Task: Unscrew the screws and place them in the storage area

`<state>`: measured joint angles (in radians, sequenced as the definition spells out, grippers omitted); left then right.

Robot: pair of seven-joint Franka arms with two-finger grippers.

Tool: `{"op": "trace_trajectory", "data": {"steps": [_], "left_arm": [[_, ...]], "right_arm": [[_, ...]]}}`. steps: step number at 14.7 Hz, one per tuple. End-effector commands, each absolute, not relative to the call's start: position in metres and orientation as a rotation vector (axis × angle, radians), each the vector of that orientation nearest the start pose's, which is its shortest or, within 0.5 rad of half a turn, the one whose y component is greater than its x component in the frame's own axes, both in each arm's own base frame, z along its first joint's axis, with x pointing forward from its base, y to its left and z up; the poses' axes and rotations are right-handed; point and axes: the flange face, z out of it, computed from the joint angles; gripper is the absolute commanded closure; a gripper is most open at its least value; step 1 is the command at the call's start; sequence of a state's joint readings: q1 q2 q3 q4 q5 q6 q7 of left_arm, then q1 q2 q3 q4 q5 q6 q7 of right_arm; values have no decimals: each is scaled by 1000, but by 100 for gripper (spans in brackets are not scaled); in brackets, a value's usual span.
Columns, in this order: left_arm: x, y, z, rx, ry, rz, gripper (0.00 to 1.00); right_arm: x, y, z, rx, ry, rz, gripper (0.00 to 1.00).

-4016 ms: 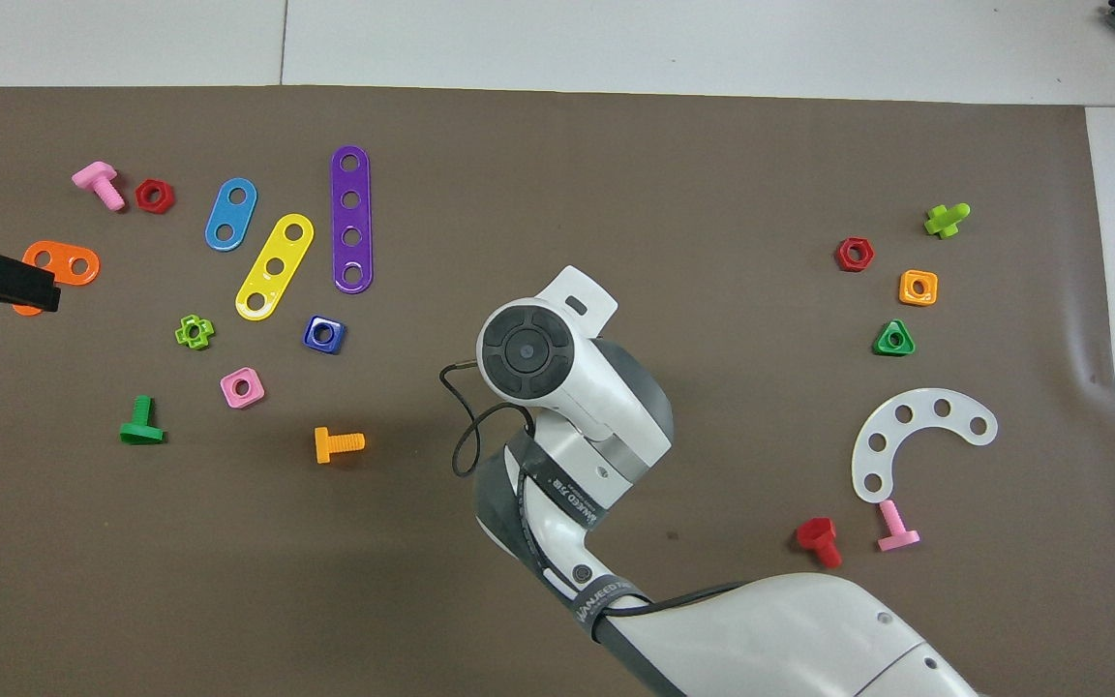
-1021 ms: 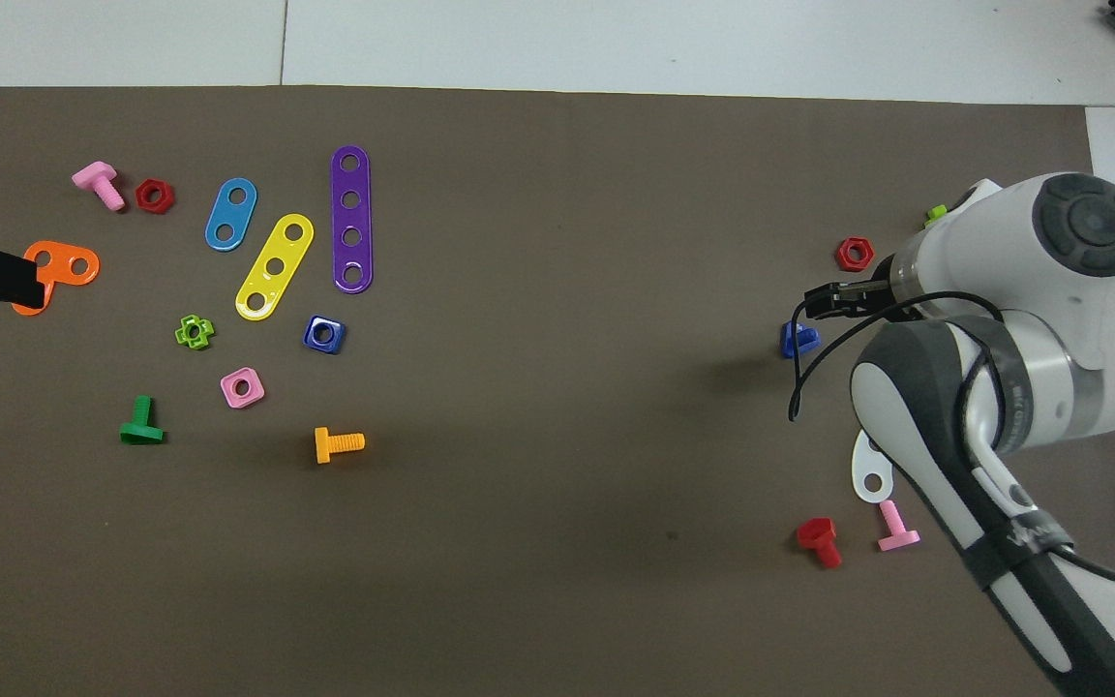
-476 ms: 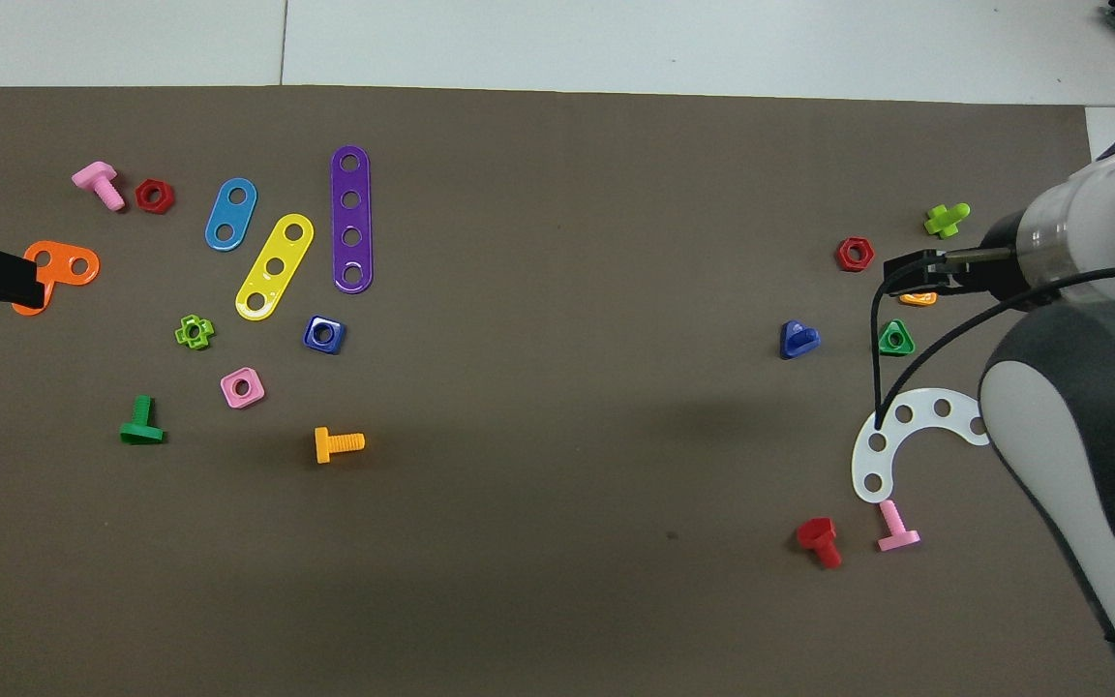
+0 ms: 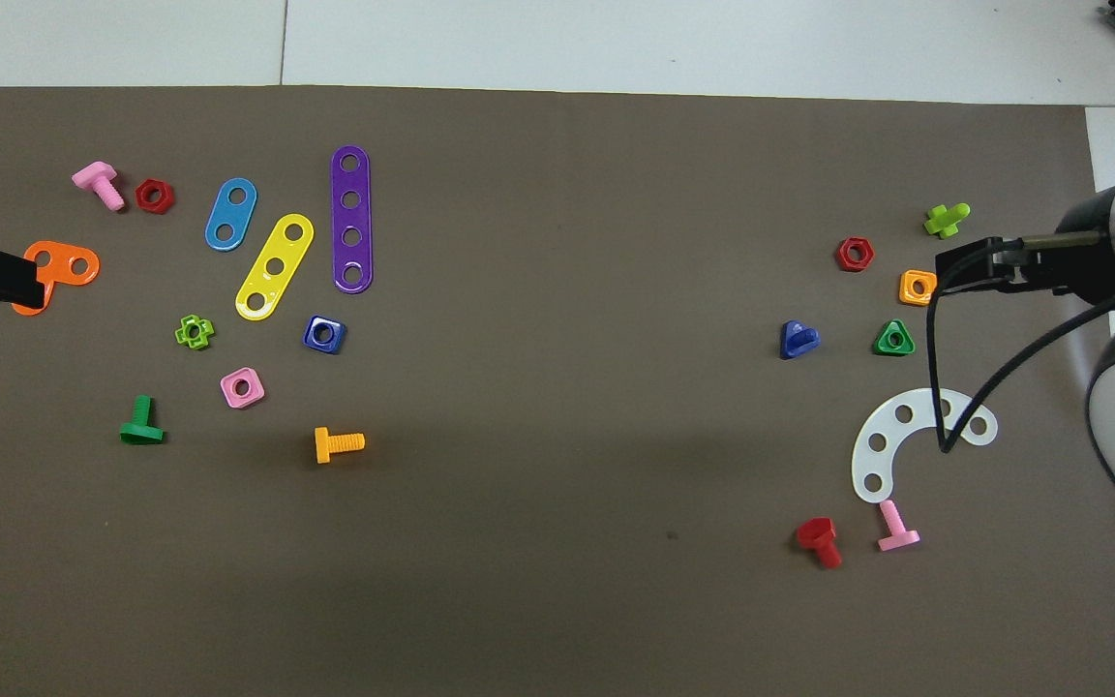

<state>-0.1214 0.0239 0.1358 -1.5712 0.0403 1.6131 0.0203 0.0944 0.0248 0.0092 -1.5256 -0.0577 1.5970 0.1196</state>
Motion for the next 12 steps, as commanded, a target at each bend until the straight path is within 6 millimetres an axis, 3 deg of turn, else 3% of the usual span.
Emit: {"op": "trace_trajectory", "data": {"steps": [1,12], "left_arm": [[558,12,617,-3100,-5,-18,0],[558,12,617,-3100,-5,-18,0]], "right_arm": [[545,47,633,-3180,57,61,1],[533,47,627,-3182,78,90,0]]}}
